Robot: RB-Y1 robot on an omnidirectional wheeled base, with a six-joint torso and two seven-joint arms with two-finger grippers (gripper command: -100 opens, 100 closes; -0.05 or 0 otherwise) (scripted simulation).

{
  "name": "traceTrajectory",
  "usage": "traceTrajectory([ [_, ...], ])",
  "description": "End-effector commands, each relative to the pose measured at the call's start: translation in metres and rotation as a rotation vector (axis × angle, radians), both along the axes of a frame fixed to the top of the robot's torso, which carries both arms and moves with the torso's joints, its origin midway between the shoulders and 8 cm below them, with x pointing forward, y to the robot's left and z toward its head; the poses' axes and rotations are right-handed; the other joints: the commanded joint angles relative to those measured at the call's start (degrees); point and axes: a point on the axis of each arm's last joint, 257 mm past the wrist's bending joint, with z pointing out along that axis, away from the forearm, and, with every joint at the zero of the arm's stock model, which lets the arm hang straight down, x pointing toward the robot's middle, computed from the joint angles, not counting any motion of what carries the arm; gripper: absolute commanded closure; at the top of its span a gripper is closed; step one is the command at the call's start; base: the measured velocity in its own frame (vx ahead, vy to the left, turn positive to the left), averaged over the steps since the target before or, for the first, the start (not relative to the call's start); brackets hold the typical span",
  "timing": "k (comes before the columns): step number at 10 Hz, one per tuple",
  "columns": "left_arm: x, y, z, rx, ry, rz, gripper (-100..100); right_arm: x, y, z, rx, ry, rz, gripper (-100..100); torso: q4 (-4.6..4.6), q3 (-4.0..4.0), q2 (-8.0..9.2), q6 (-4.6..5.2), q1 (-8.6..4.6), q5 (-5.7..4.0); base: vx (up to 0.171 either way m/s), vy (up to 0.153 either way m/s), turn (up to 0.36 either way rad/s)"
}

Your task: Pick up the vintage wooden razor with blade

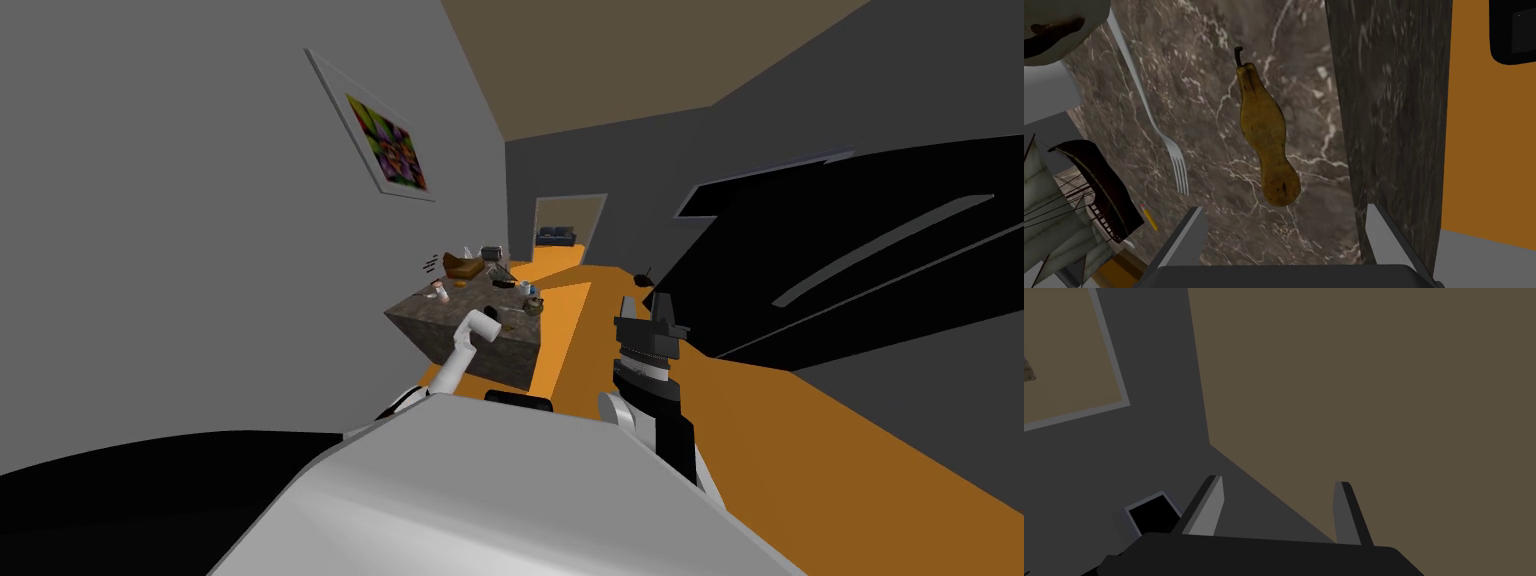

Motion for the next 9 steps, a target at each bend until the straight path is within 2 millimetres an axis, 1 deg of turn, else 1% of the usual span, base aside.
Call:
traceTrajectory([
  [1, -0.008, -0.008, -0.005, -0.002, 0.052, -0.004, -100, 0.0, 0.0, 0.0, 0.0, 0.0, 0.0, 0, 0.0, 0.0, 0.0, 0.0, 0.0, 0.0, 0.101, 0.032, 0.022],
  [2, -0.011, -0.006, -0.007, 0.003, 0.066, -0.001, -100, 0.0, 0.0, 0.0, 0.0, 0.0, 0.0, 0, -0.02, -0.05, -0.08, 0.0, 0.05, 0.01, 0.078, 0.018, 0.003],
  [3, -0.016, -0.013, -0.01, 0.0, 0.1, -0.004, -100, 0.0, 0.0, 0.0, 0.0, 0.0, 0.0, 0, -0.02, -0.03, -0.03, 0.0, 0.01, 0.01, 0.07, 0.006, 0.014],
  [7, -0.036, -0.046, -0.015, -0.03, 0.202, -0.026, -100, 0.0, 0.0, 0.0, 0.0, 0.0, 0.0, 0, -0.02, -0.05, -0.07, 0.0, -0.01, 0.0, 0.088, 0.012, 0.019],
  [8, -0.042, -0.057, -0.017, -0.045, 0.224, -0.035, -100, 0.0, 0.0, 0.0, 0.0, 0.0, 0.0, 0, -0.02, -0.02, -0.03, 0.0, -0.05, -0.01, 0.017, 0.005, -0.008],
  [9, -0.037, -0.052, -0.015, -0.037, 0.209, -0.03, -100, 0.0, 0.0, 0.0, 0.0, 0.0, 0.0, 0, 0.02, 0.08, 0.16, 0.01, -0.06, -0.01, 0.0, 0.0, 0.0],
])
